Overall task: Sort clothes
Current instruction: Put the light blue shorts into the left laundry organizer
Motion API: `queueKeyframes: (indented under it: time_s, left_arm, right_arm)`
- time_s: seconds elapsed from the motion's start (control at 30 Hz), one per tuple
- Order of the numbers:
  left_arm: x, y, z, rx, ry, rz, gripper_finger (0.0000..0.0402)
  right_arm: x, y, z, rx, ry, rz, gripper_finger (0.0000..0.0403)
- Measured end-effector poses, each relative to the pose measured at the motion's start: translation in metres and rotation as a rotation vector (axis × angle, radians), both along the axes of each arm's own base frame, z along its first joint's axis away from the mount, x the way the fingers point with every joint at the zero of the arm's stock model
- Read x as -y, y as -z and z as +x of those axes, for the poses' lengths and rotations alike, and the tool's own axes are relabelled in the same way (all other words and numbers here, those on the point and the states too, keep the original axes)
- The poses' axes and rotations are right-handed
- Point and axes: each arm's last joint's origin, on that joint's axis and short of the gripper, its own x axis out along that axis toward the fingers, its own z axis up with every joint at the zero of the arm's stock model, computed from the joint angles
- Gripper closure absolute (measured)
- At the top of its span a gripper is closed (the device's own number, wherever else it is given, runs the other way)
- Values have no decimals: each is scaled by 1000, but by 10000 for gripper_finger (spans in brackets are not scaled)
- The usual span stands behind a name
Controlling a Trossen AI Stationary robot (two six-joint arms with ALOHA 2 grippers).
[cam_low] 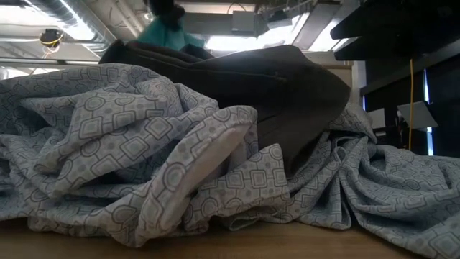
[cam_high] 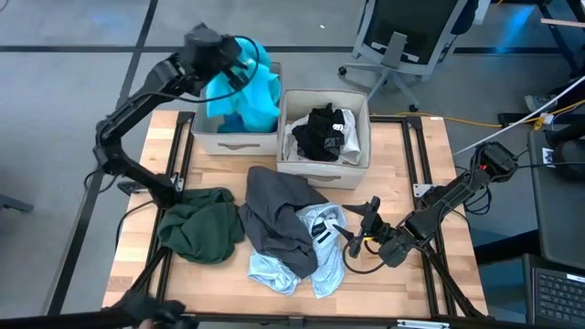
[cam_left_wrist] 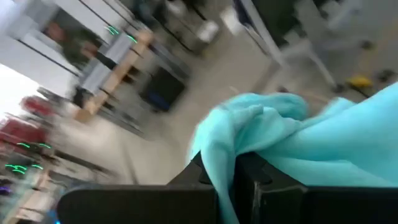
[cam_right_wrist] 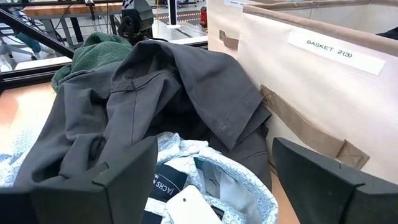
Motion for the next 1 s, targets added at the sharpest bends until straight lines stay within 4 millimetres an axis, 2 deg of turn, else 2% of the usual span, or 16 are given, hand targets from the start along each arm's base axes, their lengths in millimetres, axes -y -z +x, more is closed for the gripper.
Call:
queueKeyframes:
  time_s: [0.2,0.33,0.5,0.77,0.9,1.0]
  left_arm:
    - [-15,44,8,-77,1,-315,396]
    - [-26,68,13,-46,7,-441,396]
    - [-36,113,17,-48,16,-511,396]
    - [-45,190,12,25,46,-630,396]
    - [-44,218,5,36,40,-661,396]
    - [-45,228,1,35,24,-670,395]
  right_arm:
    - [0,0,0,-4,-9,4,87]
    - [0,0,0,-4,-9,4,87]
    - [-1,0,0,-9,-21,11,87]
    - [-1,0,0,-10,-22,11,87]
    - [-1,0,0,-10,-22,11,87]
    - [-1,0,0,-10,-22,11,87]
